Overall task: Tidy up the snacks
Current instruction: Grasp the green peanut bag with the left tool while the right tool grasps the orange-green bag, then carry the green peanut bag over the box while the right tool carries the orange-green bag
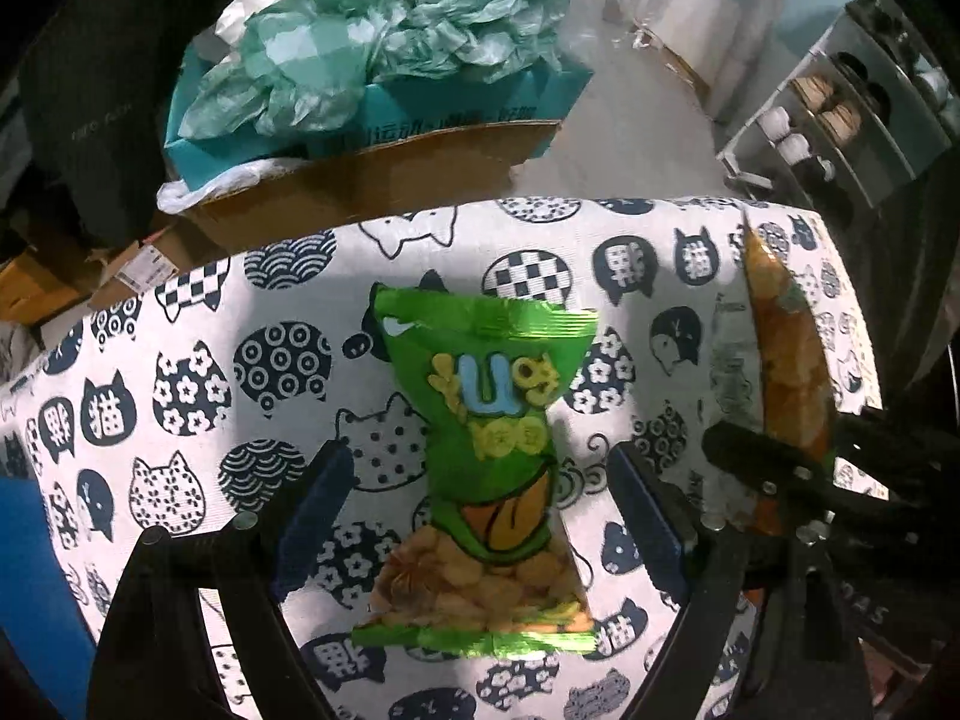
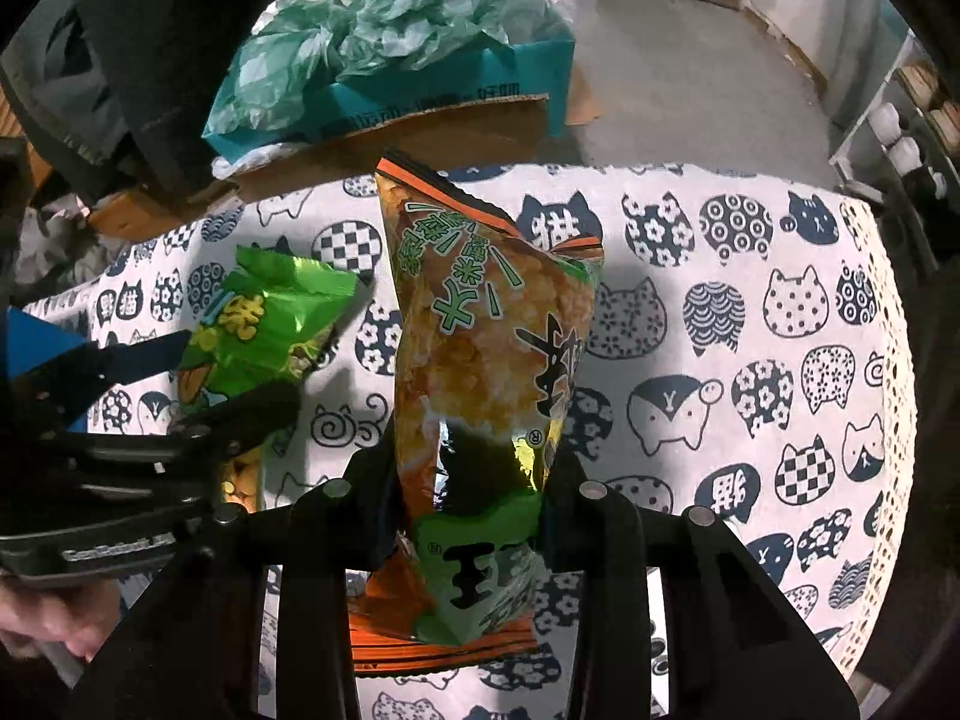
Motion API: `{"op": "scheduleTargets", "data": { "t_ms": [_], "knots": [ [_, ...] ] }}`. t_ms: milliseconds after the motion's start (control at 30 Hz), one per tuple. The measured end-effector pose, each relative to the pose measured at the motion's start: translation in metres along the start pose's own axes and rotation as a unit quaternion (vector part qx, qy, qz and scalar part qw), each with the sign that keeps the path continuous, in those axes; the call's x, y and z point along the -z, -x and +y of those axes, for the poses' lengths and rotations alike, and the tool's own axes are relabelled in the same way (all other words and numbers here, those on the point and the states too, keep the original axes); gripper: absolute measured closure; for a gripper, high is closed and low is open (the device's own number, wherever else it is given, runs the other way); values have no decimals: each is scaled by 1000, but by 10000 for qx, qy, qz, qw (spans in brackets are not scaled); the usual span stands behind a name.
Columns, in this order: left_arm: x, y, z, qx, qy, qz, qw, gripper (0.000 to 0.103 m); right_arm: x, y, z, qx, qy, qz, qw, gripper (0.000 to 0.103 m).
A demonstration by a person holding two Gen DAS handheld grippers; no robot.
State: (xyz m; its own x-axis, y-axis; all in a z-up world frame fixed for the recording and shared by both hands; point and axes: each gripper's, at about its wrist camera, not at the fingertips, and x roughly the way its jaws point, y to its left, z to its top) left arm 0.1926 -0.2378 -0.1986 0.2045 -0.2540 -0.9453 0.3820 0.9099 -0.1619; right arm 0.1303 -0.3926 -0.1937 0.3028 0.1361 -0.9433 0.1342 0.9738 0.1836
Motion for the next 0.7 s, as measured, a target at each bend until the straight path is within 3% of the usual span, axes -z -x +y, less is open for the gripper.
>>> {"op": "scheduleTargets", "data": {
  "t_ms": [33,133,300,433,700],
  "knots": [
    [1,-2,1,-31,41,7,10000,20,0,-1,1,-10,-10,12,10000,69],
    [3,-8,4,63,136,118,9998,50,-1,-4,3,-16,-4,17,10000,69],
    [5,-5,5,36,41,69,10000,63,-3,-4,7,-28,26,8,10000,69],
    [12,8,4,-195,-183,-165,9995,65,-1,2,11,7,103,-40,9999,69],
    [23,47,13,-427,-129,-597,9972,65,7,28,28,-97,232,-206,9995,69]
  ]
}}
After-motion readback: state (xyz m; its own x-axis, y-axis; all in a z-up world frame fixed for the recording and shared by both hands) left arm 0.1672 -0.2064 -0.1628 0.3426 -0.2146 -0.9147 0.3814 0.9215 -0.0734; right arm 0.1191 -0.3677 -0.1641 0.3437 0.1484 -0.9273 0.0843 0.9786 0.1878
